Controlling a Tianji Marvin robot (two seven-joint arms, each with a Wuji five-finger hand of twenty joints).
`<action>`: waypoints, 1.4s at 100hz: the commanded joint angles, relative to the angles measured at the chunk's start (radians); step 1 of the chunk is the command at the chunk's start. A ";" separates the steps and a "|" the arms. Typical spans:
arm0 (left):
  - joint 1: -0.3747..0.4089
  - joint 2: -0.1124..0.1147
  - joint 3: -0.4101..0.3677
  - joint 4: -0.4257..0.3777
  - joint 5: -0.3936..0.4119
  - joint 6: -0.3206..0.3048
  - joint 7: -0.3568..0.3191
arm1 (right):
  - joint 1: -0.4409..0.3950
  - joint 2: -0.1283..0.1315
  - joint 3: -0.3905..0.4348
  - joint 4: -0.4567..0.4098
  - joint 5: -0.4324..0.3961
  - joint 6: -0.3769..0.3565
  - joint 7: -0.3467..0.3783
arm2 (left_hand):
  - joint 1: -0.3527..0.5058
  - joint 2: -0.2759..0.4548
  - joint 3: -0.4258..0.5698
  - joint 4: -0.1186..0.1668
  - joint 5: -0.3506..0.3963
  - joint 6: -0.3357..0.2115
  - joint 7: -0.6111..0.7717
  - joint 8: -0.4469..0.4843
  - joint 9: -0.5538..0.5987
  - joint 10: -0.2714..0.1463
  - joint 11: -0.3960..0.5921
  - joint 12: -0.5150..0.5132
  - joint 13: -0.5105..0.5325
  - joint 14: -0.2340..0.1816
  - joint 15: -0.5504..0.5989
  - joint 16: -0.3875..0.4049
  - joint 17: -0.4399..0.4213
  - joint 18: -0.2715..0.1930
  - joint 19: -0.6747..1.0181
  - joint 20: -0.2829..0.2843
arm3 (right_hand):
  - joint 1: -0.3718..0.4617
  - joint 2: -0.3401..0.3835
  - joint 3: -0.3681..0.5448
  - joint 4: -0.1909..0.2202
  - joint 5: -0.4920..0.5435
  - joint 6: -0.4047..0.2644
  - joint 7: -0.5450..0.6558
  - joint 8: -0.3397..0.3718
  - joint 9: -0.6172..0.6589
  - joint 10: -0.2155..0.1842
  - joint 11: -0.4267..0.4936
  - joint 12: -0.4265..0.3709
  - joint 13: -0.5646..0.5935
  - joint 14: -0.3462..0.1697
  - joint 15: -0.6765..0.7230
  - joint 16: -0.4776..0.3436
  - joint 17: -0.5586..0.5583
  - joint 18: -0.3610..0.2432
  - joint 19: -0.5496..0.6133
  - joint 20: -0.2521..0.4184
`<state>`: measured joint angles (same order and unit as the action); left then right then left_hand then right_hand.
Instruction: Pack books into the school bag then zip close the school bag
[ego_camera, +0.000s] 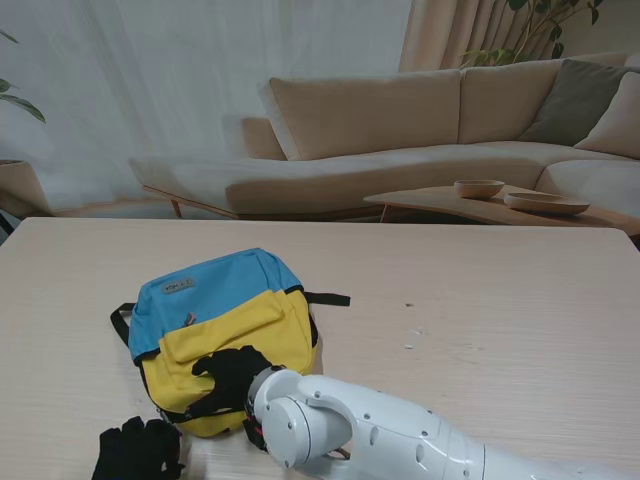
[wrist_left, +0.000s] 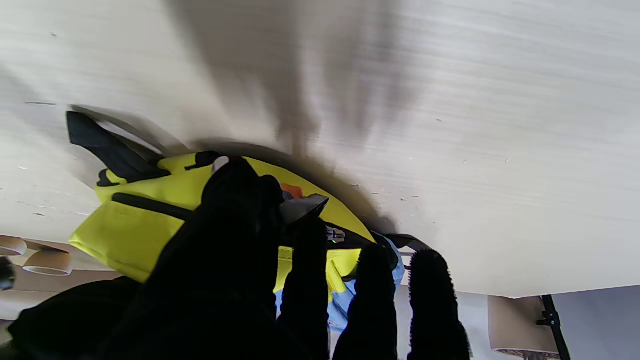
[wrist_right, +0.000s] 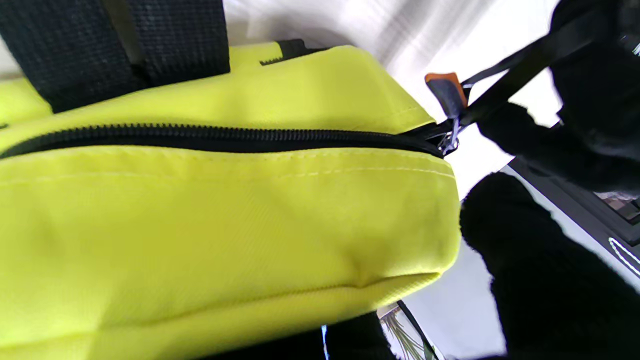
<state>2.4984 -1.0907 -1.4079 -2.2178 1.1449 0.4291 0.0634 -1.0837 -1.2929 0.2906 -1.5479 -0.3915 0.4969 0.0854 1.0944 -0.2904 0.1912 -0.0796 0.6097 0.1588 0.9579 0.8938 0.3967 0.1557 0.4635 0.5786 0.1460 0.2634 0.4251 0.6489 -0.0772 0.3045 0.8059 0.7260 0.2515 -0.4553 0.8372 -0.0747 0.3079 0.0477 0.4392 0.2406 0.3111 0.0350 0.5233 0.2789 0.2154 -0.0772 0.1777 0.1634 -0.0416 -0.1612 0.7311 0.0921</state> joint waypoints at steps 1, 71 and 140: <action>0.032 -0.003 0.013 -0.022 0.001 0.004 -0.016 | -0.011 -0.003 -0.003 0.036 0.007 0.016 0.020 | 0.049 0.043 -0.010 0.039 0.026 -0.044 0.036 0.036 0.014 -0.005 -0.009 0.009 0.015 0.010 -0.001 0.013 -0.017 0.006 0.022 0.022 | -0.033 0.009 0.004 0.035 0.022 0.005 -0.010 -0.011 -0.002 0.022 -0.049 -0.016 0.042 0.040 0.011 0.008 0.064 0.214 0.031 0.031; 0.143 0.006 -0.040 -0.081 0.033 -0.128 -0.105 | -0.001 -0.021 0.000 0.067 0.025 0.049 0.011 | 0.031 0.022 0.009 0.044 0.046 -0.070 0.025 0.047 0.026 -0.022 -0.011 0.016 0.033 -0.006 -0.015 0.003 -0.018 0.007 0.025 0.014 | -0.033 0.009 0.019 0.036 0.023 0.005 -0.004 -0.009 -0.004 0.023 -0.045 -0.014 0.042 0.040 0.015 0.010 0.063 0.212 0.040 0.039; 0.122 -0.005 -0.117 -0.076 0.056 -0.177 -0.045 | -0.134 0.037 0.116 -0.082 -0.003 -0.099 -0.072 | 0.020 0.024 0.007 0.035 0.040 -0.104 0.012 0.011 0.034 -0.023 0.018 0.039 0.043 0.002 0.023 0.029 -0.014 0.006 0.060 0.021 | 0.023 -0.034 0.158 0.048 0.078 -0.067 0.063 0.026 0.061 -0.013 -0.015 0.002 0.090 0.030 0.055 0.032 0.099 0.219 0.097 0.074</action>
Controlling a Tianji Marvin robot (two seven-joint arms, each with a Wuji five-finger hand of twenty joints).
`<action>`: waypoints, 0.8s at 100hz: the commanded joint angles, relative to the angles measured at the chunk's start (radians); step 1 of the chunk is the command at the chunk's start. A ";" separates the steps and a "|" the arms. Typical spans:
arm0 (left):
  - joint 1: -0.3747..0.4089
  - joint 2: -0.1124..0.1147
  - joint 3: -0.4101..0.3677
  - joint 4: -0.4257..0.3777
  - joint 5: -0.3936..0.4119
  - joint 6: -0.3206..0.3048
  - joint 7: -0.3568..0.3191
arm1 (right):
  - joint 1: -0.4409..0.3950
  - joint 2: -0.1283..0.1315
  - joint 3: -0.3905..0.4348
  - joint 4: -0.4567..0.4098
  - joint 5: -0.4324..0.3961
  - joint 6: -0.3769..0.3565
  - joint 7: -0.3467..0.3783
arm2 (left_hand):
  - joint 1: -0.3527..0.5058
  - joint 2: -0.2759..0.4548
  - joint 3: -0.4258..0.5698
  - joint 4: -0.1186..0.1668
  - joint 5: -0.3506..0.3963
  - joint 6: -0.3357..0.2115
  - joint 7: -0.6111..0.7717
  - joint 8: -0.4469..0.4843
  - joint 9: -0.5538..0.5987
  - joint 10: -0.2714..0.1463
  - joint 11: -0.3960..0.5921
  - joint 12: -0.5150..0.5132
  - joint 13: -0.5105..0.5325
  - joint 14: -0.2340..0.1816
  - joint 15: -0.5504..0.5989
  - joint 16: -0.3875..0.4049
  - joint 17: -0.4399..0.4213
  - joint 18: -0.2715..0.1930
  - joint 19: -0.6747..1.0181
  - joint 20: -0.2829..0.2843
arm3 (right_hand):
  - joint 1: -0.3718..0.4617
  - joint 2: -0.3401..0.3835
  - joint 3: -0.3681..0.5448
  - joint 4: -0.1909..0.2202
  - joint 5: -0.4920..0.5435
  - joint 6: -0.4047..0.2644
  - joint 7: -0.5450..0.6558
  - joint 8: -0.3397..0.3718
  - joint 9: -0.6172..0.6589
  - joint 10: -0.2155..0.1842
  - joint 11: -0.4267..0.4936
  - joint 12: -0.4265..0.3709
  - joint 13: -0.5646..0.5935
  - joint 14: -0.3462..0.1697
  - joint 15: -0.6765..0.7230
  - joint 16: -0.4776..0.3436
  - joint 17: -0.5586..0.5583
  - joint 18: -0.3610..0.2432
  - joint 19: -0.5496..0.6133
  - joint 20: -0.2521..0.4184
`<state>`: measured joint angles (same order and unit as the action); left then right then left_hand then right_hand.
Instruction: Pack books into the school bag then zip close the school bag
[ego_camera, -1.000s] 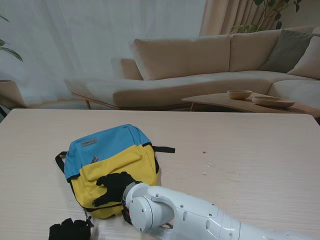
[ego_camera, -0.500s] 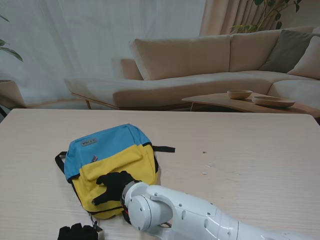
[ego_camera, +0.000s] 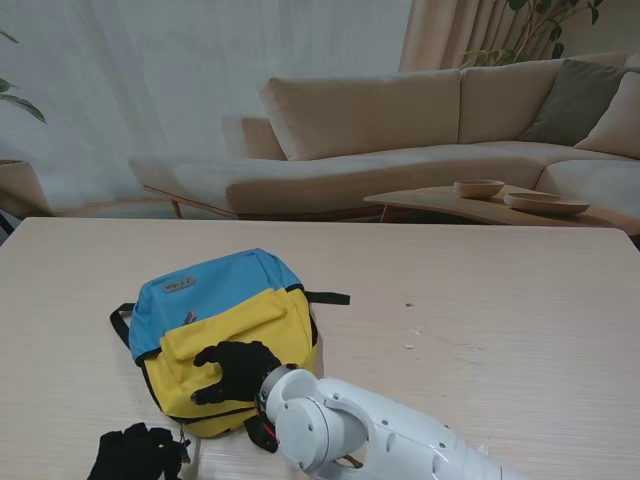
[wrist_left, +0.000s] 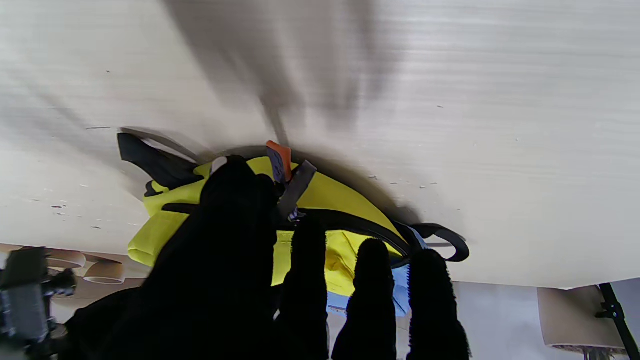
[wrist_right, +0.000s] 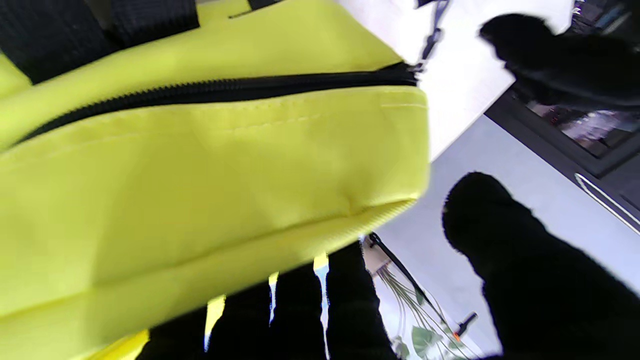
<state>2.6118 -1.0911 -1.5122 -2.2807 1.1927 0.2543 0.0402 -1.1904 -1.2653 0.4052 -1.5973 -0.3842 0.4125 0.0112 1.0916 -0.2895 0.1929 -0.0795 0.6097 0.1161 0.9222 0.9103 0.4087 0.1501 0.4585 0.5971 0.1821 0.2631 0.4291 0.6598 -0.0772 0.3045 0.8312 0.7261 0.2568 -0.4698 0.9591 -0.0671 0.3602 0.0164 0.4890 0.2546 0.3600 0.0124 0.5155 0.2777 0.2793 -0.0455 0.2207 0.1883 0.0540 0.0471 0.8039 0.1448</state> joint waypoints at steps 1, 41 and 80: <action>0.009 -0.005 -0.015 -0.014 0.009 -0.003 -0.023 | -0.031 0.011 0.004 -0.038 -0.012 -0.018 0.001 | 0.023 0.023 0.005 0.035 0.039 -0.062 0.047 -0.006 0.022 -0.017 0.024 0.021 0.007 0.002 0.020 0.019 -0.014 0.006 0.035 0.021 | 0.016 -0.022 0.047 0.041 0.026 -0.036 0.014 0.012 0.013 0.009 -0.007 0.003 0.026 -0.002 0.012 0.008 0.003 0.010 0.026 0.024; 0.021 -0.014 -0.110 -0.051 0.052 -0.026 -0.052 | -0.203 0.090 0.127 -0.251 -0.174 -0.133 -0.046 | 0.006 0.025 -0.010 0.034 0.052 -0.144 0.038 -0.021 0.020 -0.021 0.036 0.035 0.005 -0.001 0.035 0.025 -0.013 0.007 0.044 0.013 | 0.109 -0.111 0.230 0.053 0.083 -0.110 0.059 0.026 0.086 0.035 0.185 0.086 0.111 0.089 0.347 0.184 0.181 0.136 0.460 0.278; 0.027 -0.017 -0.151 -0.079 0.058 -0.050 -0.085 | -0.297 0.137 0.165 -0.321 -0.166 -0.166 0.026 | 0.009 0.033 -0.026 0.033 0.055 -0.154 0.020 -0.028 0.028 -0.021 0.038 0.039 0.010 0.001 0.042 0.026 -0.010 0.009 0.048 0.009 | 0.123 -0.120 0.240 0.052 0.094 -0.139 0.053 0.028 0.290 0.055 0.413 0.194 0.367 0.187 0.755 0.361 0.462 0.164 0.812 0.476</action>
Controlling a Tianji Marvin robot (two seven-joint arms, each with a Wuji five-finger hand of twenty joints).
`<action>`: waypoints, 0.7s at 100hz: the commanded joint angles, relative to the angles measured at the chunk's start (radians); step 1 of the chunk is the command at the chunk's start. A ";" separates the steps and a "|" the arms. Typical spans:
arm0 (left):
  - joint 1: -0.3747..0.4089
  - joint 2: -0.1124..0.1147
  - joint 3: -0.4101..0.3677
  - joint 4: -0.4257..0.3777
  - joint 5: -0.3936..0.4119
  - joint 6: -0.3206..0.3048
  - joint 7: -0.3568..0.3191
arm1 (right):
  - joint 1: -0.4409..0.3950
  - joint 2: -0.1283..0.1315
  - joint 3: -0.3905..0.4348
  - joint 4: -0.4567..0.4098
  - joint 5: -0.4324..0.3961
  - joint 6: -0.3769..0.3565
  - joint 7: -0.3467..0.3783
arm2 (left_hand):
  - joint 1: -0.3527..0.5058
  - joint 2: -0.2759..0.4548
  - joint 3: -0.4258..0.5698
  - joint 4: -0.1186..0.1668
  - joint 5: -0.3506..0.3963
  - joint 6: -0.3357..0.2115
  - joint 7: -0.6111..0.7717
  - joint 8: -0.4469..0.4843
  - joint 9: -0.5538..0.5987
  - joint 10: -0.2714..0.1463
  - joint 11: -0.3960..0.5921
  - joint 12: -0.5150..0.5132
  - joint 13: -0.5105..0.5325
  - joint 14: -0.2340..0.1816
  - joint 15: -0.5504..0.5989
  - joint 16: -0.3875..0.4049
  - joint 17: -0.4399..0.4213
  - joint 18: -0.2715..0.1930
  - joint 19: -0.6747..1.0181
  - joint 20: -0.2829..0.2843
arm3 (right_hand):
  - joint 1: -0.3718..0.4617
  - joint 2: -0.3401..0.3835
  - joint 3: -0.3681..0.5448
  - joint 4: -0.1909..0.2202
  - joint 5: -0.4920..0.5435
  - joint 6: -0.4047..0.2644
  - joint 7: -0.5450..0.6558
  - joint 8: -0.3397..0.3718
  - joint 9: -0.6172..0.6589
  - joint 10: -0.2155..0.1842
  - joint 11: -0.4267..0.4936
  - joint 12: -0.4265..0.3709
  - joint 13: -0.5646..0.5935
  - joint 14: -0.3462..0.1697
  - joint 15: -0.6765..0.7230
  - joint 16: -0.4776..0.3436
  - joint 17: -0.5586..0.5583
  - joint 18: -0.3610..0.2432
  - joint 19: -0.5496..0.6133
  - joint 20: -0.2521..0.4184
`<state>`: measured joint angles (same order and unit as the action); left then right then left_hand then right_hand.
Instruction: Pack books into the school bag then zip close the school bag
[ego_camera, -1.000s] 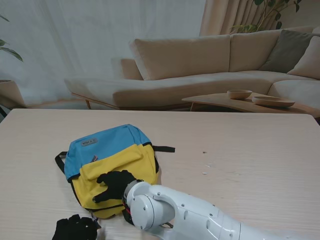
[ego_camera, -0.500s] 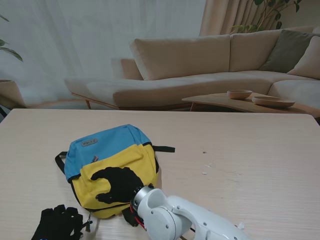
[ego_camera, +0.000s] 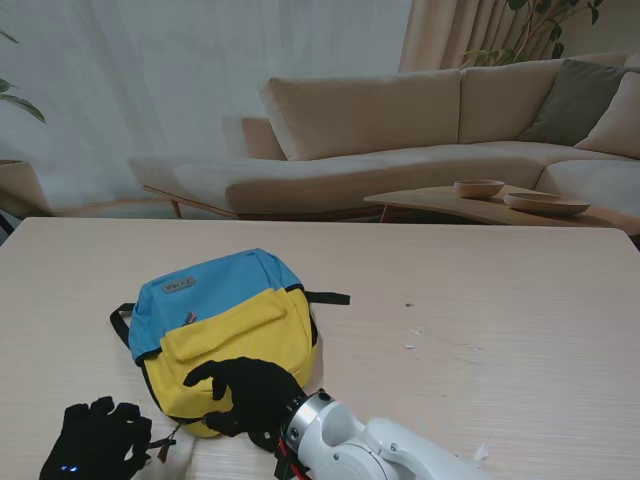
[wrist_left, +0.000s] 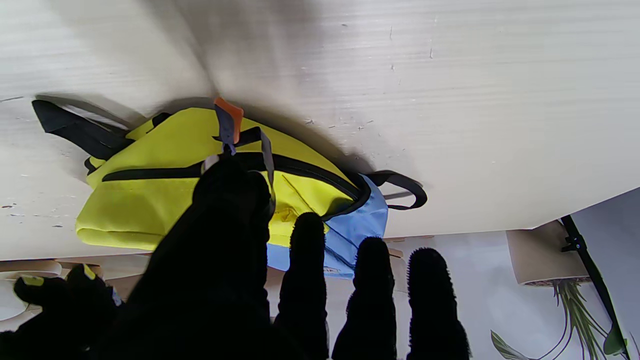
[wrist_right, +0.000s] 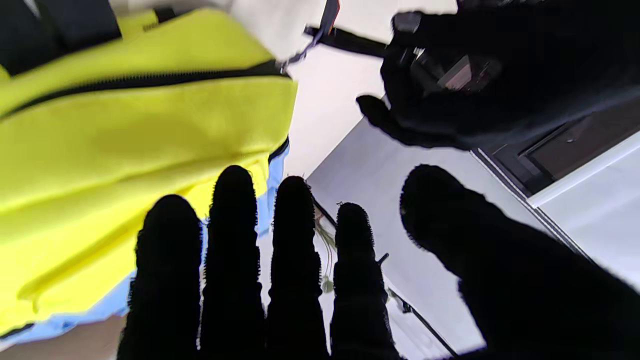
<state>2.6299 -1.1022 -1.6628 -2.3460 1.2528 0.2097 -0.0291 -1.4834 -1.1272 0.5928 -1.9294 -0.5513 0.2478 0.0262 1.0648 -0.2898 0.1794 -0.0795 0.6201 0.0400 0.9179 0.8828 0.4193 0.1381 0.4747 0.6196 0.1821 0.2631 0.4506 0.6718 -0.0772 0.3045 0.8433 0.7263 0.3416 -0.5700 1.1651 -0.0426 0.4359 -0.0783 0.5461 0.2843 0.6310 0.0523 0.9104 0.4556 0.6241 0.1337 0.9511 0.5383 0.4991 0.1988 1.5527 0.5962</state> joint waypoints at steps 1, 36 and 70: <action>0.009 -0.006 0.000 -0.014 -0.002 -0.006 -0.015 | -0.002 -0.002 -0.025 0.013 0.003 0.000 0.012 | 0.036 0.033 -0.013 0.033 0.045 -0.078 0.024 -0.001 0.017 -0.008 0.022 0.016 0.010 0.001 0.021 0.015 -0.010 0.009 0.036 0.009 | 0.038 -0.019 0.033 0.027 0.016 -0.047 -0.004 -0.001 0.019 0.015 0.018 0.016 0.023 0.007 0.024 0.011 0.017 0.013 0.064 0.025; 0.021 -0.007 0.004 -0.017 0.001 -0.018 0.020 | 0.088 -0.069 -0.139 0.135 0.137 0.085 -0.019 | 0.023 0.022 -0.026 0.037 0.080 -0.151 -0.013 -0.046 0.042 -0.014 0.028 0.020 0.025 0.005 0.036 0.020 -0.001 0.014 0.044 0.006 | 0.085 -0.060 0.070 0.026 0.025 -0.183 0.036 0.039 0.033 0.015 0.011 0.031 0.047 0.010 0.021 0.004 0.022 0.027 0.065 0.027; 0.006 -0.007 -0.011 -0.015 -0.016 -0.044 0.015 | 0.107 -0.099 -0.182 0.191 0.255 0.072 -0.006 | 0.021 0.022 -0.026 0.036 0.080 -0.153 -0.012 -0.045 0.040 -0.012 0.028 0.024 0.024 0.006 0.042 0.021 -0.002 0.014 0.055 0.006 | 0.139 -0.086 0.081 0.003 0.141 -0.269 0.072 0.072 0.063 0.015 0.027 0.046 0.072 0.013 0.041 0.009 0.024 0.036 0.066 0.029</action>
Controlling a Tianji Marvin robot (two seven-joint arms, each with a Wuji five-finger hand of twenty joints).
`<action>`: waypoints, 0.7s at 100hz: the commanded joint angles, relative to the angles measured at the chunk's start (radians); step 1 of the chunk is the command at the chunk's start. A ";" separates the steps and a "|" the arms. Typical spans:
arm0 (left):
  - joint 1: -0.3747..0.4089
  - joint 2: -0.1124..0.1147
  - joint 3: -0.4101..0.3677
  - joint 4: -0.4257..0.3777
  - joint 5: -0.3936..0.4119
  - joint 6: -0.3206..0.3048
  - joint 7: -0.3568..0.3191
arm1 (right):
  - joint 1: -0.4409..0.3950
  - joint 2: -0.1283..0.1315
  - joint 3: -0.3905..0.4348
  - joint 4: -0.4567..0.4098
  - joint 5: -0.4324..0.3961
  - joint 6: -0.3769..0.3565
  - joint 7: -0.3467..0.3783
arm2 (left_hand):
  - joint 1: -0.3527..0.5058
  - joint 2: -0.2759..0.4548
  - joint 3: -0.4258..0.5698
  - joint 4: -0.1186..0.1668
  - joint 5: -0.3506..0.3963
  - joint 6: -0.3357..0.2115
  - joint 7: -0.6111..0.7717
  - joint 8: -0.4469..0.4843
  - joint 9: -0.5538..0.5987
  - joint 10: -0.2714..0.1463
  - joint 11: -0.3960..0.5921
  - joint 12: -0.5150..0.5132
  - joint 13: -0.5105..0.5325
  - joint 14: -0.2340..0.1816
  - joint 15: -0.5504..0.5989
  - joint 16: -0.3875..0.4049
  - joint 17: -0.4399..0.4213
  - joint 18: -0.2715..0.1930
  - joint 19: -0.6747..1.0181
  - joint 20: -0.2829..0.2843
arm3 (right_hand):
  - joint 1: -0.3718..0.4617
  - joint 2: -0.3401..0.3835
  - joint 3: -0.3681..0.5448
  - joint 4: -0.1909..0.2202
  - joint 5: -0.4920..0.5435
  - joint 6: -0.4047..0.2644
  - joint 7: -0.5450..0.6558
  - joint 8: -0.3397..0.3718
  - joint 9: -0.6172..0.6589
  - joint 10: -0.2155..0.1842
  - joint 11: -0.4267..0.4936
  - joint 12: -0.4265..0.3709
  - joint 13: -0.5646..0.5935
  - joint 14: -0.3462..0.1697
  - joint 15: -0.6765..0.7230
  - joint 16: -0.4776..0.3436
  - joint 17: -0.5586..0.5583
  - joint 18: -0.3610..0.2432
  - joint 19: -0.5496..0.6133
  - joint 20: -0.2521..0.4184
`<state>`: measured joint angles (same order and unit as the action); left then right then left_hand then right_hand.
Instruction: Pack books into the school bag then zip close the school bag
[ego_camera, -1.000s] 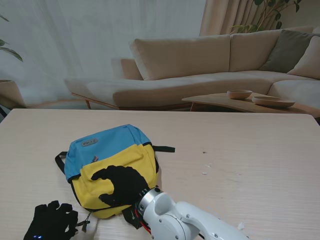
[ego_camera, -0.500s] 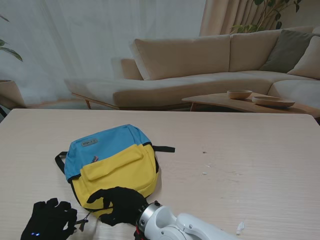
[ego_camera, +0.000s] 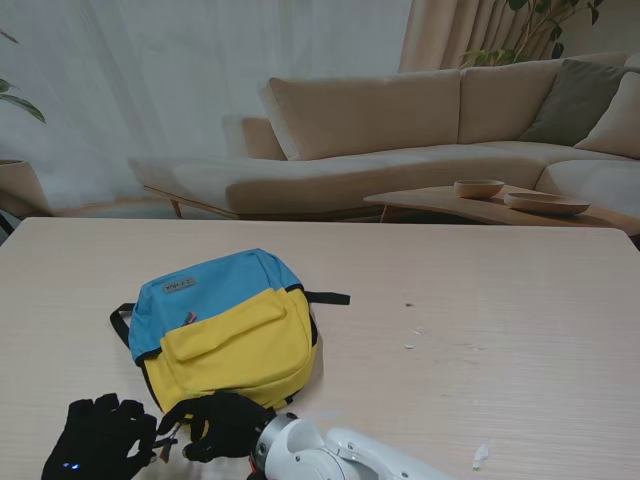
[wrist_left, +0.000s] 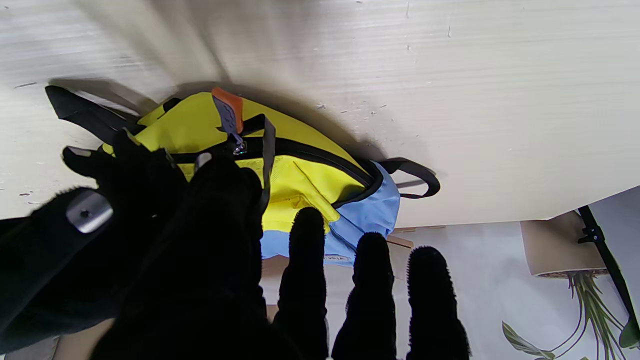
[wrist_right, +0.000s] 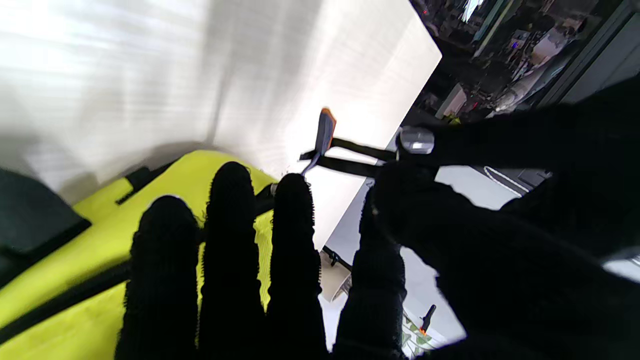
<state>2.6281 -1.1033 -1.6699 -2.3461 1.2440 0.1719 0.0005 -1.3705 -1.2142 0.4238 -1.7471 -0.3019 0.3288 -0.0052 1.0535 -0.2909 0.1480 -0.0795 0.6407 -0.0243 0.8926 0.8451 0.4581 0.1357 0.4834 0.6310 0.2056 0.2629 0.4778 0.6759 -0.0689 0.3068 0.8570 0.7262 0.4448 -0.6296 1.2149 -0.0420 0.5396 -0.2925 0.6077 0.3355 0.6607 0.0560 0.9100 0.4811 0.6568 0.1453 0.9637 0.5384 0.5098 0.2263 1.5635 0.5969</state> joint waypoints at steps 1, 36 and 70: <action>0.008 -0.006 -0.004 -0.015 -0.008 -0.008 -0.014 | -0.005 -0.012 -0.014 0.009 0.008 -0.010 0.026 | 0.033 0.023 0.005 0.036 0.059 -0.088 0.013 -0.007 0.001 -0.008 0.020 0.013 0.001 0.007 0.015 0.017 -0.010 0.012 0.041 0.006 | 0.038 -0.028 0.031 0.000 0.042 -0.056 0.011 0.022 0.034 0.012 0.027 0.021 0.039 0.002 0.029 0.009 0.013 0.009 0.055 0.028; -0.001 -0.006 -0.015 -0.013 -0.051 -0.044 -0.024 | 0.000 -0.034 -0.042 0.038 0.026 -0.027 0.012 | 0.035 0.020 0.008 0.037 0.065 -0.080 0.014 -0.009 0.003 -0.010 0.018 0.013 0.000 0.008 0.015 0.017 -0.011 0.014 0.046 0.005 | 0.041 -0.026 0.031 -0.017 -0.057 -0.024 -0.057 0.018 0.018 0.002 0.030 0.029 0.032 -0.005 0.036 0.011 0.007 0.009 0.051 0.028; -0.004 -0.005 -0.025 -0.012 -0.091 -0.081 -0.034 | 0.007 -0.057 -0.060 0.065 0.031 -0.015 -0.008 | 0.030 0.017 0.013 0.037 0.070 -0.081 0.015 -0.007 0.003 -0.006 0.016 0.013 0.001 0.008 0.013 0.015 -0.013 0.014 0.044 0.002 | 0.052 -0.034 0.028 -0.025 -0.064 -0.029 -0.044 0.009 0.027 0.004 0.038 0.029 0.040 -0.002 0.050 0.017 0.009 0.010 0.052 0.029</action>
<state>2.6147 -1.1042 -1.6952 -2.3457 1.1665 0.1025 -0.0165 -1.3577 -1.2498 0.3742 -1.6870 -0.2725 0.3112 -0.0249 1.0535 -0.2962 0.1480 -0.0795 0.6616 -0.0093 0.8923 0.8349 0.4582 0.1357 0.4834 0.6313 0.2058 0.2629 0.4778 0.6761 -0.0682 0.3073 0.8669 0.7262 0.4772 -0.6444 1.2147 -0.0466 0.5072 -0.2511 0.5915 0.3632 0.6914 0.0577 0.9209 0.4931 0.6577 0.1454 0.9856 0.5389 0.5099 0.2331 1.5637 0.6068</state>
